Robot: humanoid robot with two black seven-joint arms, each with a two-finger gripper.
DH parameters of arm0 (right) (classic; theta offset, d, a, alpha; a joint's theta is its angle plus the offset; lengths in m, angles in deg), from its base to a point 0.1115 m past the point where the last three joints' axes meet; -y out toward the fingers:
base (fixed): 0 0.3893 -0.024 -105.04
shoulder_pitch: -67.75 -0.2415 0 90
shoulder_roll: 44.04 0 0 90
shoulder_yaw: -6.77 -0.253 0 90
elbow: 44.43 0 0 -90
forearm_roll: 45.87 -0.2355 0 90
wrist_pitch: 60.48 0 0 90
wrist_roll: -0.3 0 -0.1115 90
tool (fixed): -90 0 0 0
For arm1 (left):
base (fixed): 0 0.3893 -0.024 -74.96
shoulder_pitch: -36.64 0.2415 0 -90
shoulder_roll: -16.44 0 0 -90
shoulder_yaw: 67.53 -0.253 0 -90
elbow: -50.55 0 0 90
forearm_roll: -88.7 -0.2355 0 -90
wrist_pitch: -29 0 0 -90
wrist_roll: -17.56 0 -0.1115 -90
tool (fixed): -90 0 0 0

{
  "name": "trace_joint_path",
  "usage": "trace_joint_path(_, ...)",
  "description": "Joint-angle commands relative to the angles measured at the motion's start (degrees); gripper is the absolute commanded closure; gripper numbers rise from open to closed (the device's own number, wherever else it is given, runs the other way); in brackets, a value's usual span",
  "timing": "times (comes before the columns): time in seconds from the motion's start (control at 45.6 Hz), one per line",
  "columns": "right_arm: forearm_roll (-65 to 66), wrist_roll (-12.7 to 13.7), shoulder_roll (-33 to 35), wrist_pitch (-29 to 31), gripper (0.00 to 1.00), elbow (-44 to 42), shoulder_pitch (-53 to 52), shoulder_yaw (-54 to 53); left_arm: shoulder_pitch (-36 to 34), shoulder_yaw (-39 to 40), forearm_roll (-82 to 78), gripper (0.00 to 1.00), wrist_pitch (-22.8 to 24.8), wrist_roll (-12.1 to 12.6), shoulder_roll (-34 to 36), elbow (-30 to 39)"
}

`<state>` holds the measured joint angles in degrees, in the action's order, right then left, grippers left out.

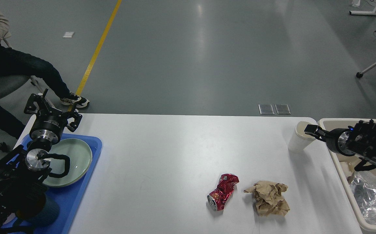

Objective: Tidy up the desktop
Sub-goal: 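Move the right gripper to the white paper cup and grasp it, then lift the paper cup with the right gripper and drop it into the bin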

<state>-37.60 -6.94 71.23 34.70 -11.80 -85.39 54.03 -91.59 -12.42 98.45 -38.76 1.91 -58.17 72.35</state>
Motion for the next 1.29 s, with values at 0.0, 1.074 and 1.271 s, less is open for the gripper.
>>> trace_joint_path(0.0,0.08,0.03,-0.30,-0.34,0.51,-0.02,0.12,0.12,0.00,0.00,0.00,0.04,0.00,0.00,0.00,0.00)
trace_joint_path(1.074,0.70,-0.58,14.37,22.67,1.00,11.14,-29.49,-2.96,0.00,0.00,0.00,0.04,0.00,0.00,0.00,0.00)
trace_joint_path(1.271,1.14,-0.50,19.12,27.69,1.00,10.70,-39.96,-2.96,0.00,0.00,0.00,0.04,0.00,0.00,0.00,0.00)
